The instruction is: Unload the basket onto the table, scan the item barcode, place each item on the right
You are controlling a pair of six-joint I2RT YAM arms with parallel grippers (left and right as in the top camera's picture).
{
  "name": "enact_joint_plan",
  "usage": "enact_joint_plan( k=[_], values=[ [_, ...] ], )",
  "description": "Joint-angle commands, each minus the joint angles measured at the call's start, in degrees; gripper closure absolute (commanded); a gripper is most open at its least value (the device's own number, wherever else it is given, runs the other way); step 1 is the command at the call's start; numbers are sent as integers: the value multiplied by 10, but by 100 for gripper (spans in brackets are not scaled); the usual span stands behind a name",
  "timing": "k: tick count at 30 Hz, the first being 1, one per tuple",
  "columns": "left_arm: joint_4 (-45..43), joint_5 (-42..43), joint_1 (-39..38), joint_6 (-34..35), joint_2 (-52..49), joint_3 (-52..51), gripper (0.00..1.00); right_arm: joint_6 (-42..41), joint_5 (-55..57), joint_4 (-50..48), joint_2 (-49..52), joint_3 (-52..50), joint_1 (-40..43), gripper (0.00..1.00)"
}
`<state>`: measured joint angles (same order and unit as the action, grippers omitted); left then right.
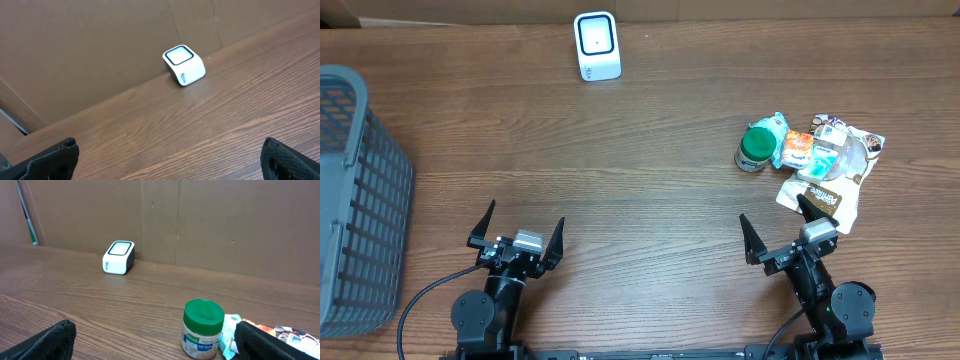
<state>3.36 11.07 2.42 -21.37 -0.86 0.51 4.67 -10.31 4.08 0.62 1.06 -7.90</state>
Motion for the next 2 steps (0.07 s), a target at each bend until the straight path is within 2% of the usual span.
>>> enact_joint_plan(
  k=[1, 2],
  values=[
    [1, -7, 2, 6, 6, -2, 1, -4, -3, -3, -5, -6, 1, 0],
    [1, -7, 2, 6, 6, -2, 0, -4, -3, -2, -5, -6, 1, 0]
  ],
)
